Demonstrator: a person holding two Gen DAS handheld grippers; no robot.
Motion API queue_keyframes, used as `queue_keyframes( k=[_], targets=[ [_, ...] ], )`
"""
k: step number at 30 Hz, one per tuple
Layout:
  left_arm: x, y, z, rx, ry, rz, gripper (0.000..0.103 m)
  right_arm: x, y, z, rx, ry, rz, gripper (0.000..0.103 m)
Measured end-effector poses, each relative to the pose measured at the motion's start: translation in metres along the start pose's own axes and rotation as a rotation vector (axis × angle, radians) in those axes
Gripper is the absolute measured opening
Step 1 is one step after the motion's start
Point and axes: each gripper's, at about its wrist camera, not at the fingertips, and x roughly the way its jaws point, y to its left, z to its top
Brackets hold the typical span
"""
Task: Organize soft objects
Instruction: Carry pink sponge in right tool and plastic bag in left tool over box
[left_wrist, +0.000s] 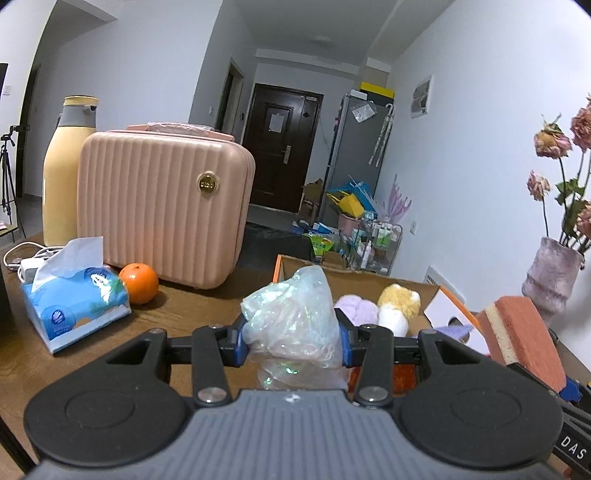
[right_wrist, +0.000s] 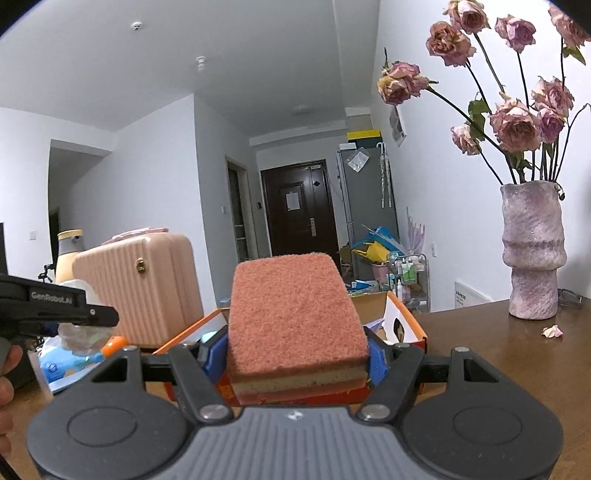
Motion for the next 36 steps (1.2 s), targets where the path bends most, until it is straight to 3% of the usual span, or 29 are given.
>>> queue_keyframes(
  k=[36],
  targets=[
    [0.126, -0.025, 0.028, 0.091, -0.001, 0.019, 0.044, 0.131, -0.044, 0.021, 0.009, 0.0, -0.07, 0.07]
  ],
)
